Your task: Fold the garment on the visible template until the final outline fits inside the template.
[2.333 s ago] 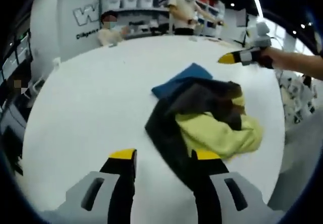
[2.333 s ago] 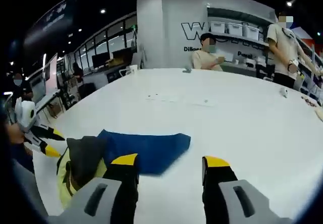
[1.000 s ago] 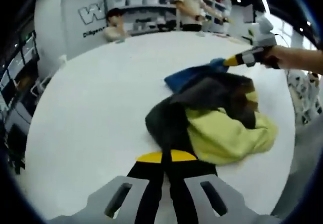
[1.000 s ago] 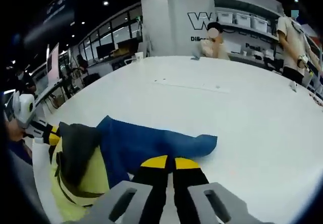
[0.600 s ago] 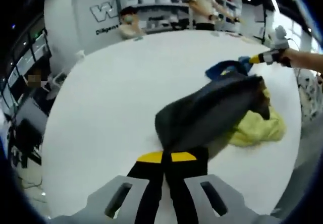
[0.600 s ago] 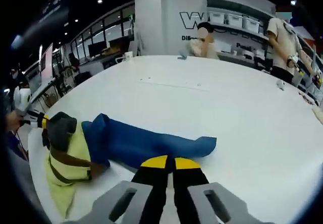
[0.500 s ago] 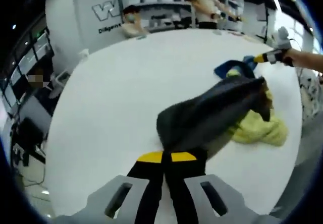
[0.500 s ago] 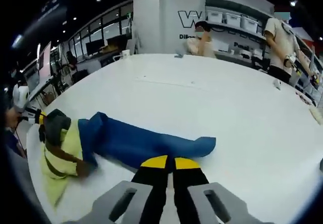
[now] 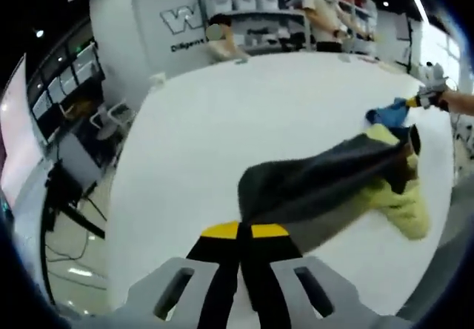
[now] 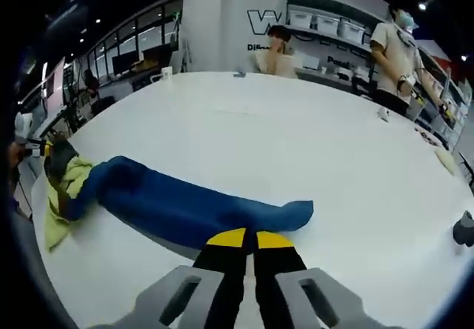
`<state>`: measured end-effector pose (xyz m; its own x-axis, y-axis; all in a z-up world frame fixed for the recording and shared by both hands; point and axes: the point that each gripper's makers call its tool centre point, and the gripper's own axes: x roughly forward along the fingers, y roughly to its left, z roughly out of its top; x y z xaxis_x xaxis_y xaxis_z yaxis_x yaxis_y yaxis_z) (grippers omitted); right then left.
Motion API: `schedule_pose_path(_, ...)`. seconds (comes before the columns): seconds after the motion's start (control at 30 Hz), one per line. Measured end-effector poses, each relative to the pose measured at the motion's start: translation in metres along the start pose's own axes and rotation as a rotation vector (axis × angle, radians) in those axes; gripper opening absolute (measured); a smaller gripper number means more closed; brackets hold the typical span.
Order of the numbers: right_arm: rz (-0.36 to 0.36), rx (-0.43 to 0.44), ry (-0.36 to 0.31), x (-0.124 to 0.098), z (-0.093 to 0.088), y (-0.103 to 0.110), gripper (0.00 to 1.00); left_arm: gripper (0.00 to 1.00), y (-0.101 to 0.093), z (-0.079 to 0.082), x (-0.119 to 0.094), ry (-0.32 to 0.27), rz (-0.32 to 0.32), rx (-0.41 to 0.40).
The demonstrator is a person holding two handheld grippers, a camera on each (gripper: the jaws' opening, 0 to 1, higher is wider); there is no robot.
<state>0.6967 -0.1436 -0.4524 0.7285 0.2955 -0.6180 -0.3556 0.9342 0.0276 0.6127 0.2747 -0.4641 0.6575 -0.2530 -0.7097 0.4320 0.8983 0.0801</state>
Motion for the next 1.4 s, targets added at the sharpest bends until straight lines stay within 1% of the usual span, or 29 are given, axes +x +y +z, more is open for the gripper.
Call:
schedule_pose_path(0.07, -0.012, 0.0, 0.003, -0.005, -0.002, -0.006, 0.0, 0.01, 0.006, -0.003, -0.004, 0.005, 0.009, -0.005)
schedule_pose_path(0.1, -0.016, 0.001, 0.003, -0.007, -0.003, -0.009, 0.0, 0.01, 0.013, -0.004, -0.01, -0.008, 0.012, -0.015)
schedule_pose_path(0.13, -0.021, 0.002, 0.004, -0.008, -0.003, -0.011, 0.0, 0.01, 0.014, -0.004, -0.011, -0.015, 0.013, -0.016)
schedule_pose_path(0.27, -0.052, -0.001, 0.016, -0.019, -0.012, -0.03, 0.0, 0.01, 0.025, -0.002, -0.024, -0.037, 0.051, -0.009)
schedule_pose_path(0.33, -0.059, 0.002, 0.021, -0.022, -0.014, -0.033, 0.0, 0.01, 0.029, -0.001, -0.027, -0.038, 0.062, -0.01)
schedule_pose_path(0.37, -0.065, 0.004, 0.022, -0.025, -0.016, -0.036, 0.0, 0.01, 0.038, -0.004, -0.028, -0.039, 0.071, -0.015)
schedule_pose_path(0.53, -0.082, 0.009, 0.026, -0.03, -0.02, -0.047, 0.0, 0.02, 0.052, -0.005, -0.035, -0.047, 0.1, -0.026)
schedule_pose_path(0.57, -0.089, 0.011, 0.032, -0.034, -0.023, -0.05, 0.0, 0.02, 0.056, -0.005, -0.039, -0.041, 0.103, -0.028)
schedule_pose_path(0.67, -0.092, 0.001, 0.043, -0.039, -0.028, -0.052, 0.0, 0.02, 0.064, -0.005, -0.044, -0.043, 0.119, -0.054)
schedule_pose_path(0.73, -0.099, 0.003, 0.05, -0.043, -0.032, -0.056, 0.0, 0.02, 0.074, -0.009, -0.047, -0.034, 0.135, -0.059)
schedule_pose_path(0.87, -0.104, 0.006, 0.051, -0.045, -0.033, -0.059, 0.0, 0.03, 0.078, -0.009, -0.05, -0.029, 0.145, -0.057)
schedule_pose_path(0.9, -0.107, 0.007, 0.052, -0.047, -0.034, -0.06, 0.0, 0.03, 0.082, -0.009, -0.052, -0.025, 0.154, -0.056)
schedule_pose_path(1.0, -0.117, 0.013, 0.053, -0.05, -0.034, -0.065, 0.0, 0.03, 0.086, -0.01, -0.054, -0.021, 0.161, -0.054)
schedule_pose_path(1.1, -0.135, 0.02, 0.053, -0.057, -0.035, -0.079, 0.0, 0.02, 0.099, -0.01, -0.061, -0.006, 0.19, -0.05)
schedule_pose_path(1.17, -0.144, 0.015, 0.054, -0.059, -0.036, -0.084, 0.0, 0.02, 0.104, -0.01, -0.064, -0.005, 0.201, -0.054)
schedule_pose_path(1.2, -0.158, 0.012, 0.058, -0.064, -0.037, -0.091, 0.0, 0.02, 0.108, -0.011, -0.065, -0.005, 0.204, -0.058)
schedule_pose_path(1.23, -0.164, 0.014, 0.058, -0.067, -0.037, -0.094, 0.0, 0.02, 0.115, -0.012, -0.066, -0.004, 0.211, -0.071)
schedule_pose_path(1.27, -0.175, 0.022, 0.061, -0.069, -0.04, -0.101, 0.0, 0.02, 0.129, -0.018, -0.066, 0.008, 0.222, -0.074)
schedule_pose_path(1.33, -0.187, 0.035, 0.064, -0.075, -0.043, -0.108, 0.0, 0.02, 0.136, -0.021, -0.067, 0.022, 0.229, -0.074)
schedule_pose_path(1.37, -0.187, 0.034, 0.065, -0.076, -0.043, -0.106, 0.0, 0.02, 0.131, -0.02, -0.066, 0.027, 0.228, -0.066)
schedule_pose_path(1.4, -0.186, 0.032, 0.066, -0.077, -0.044, -0.104, 0.0, 0.01, 0.132, -0.02, -0.066, 0.034, 0.229, -0.063)
